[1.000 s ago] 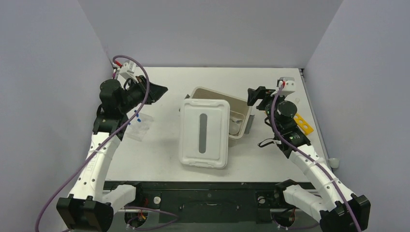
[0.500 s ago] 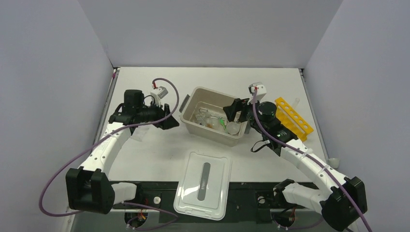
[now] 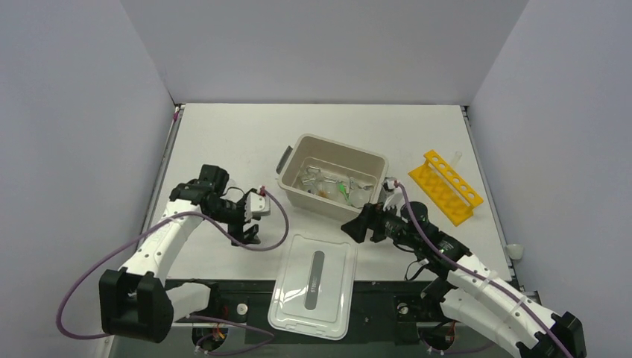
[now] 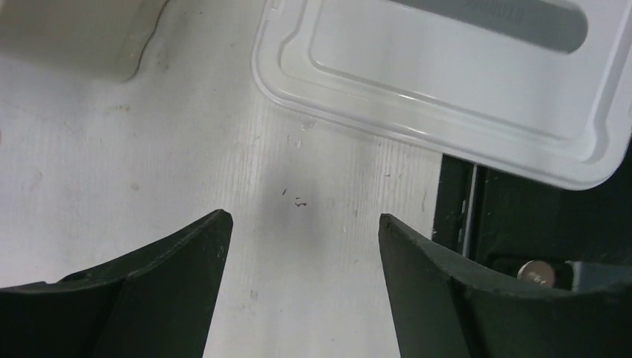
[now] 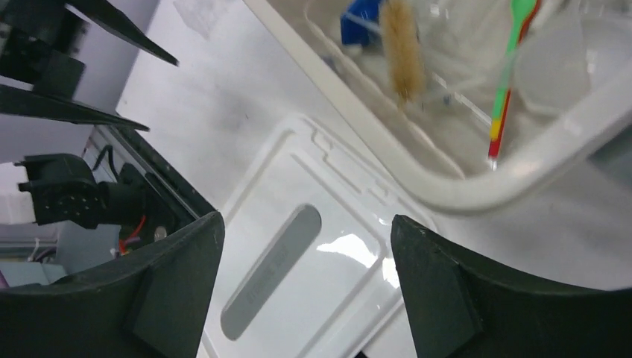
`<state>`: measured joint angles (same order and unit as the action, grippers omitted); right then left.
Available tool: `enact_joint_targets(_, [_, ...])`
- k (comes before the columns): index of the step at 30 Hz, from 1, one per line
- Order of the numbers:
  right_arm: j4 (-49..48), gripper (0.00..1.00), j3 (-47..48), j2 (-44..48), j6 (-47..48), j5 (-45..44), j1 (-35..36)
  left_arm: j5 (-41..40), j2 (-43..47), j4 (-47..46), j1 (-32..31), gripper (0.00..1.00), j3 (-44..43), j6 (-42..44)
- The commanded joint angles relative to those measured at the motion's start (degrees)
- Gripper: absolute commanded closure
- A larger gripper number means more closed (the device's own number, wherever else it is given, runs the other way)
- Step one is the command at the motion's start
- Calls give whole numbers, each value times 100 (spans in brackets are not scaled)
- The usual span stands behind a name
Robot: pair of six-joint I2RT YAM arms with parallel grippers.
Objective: Organize the chemistry lab equipment
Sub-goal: Pick up the storage box lid at the center of the board.
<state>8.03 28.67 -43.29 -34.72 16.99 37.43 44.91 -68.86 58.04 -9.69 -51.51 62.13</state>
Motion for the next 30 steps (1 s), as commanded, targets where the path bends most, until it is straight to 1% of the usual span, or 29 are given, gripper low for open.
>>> enact_joint_targets(1, [203,22,-801,105,-1035,141,173,-162,736,-7,-301,30,591,2014])
enact_joint_targets(4, [-104,20,-1283,185,-1423,219,295,-253,1208,-623,-614,30,1127,2545])
enact_joint_targets(6, [122,17,-1389,473,-1634,133,488,-222,1492,-898,-756,30,1440,2899])
enact_joint_targets(9, [495,17,-1616,1052,-1972,-48,780,-67,1726,-1001,-844,30,1780,3519])
enact_joint_targets(10, [576,16,-1679,1330,-2216,-34,808,-59,1748,-993,-868,30,1848,3921])
enact_joint_targets(11, [596,16,-1812,1454,-2334,26,842,-47,1770,-993,-872,30,1976,4343])
enact_joint_targets(13, [622,16,-1979,1768,-2672,149,860,-46,1783,-1035,-876,30,2182,4869])
enact_joint_targets(15, [660,15,-2091,1975,-2914,282,869,-37,1811,-1087,-876,30,2348,5222])
enact_joint_targets(17, [676,15,-2157,1985,-3114,438,867,-20,1859,-1034,-876,30,2477,5569])
enact_joint_targets(20, [824,15,-2126,1710,-3323,594,867,106,1927,-971,-868,30,2634,6010])
enact_joint_targets(22, [1095,15,-1983,1582,-3354,503,871,303,1977,-1044,-868,29,2746,6298])
enact_joint_targets(24, [1292,15,-1806,1522,-3368,322,870,446,1958,-1054,-880,29,2878,6785])
enact_joint_targets(27, [1350,15,-1597,1385,-3401,151,858,595,1677,-823,-925,28,2956,7728])
enact_joint_targets(30, [1173,15,-1537,1018,-3453,153,869,609,1278,-644,-945,28,3013,8404])
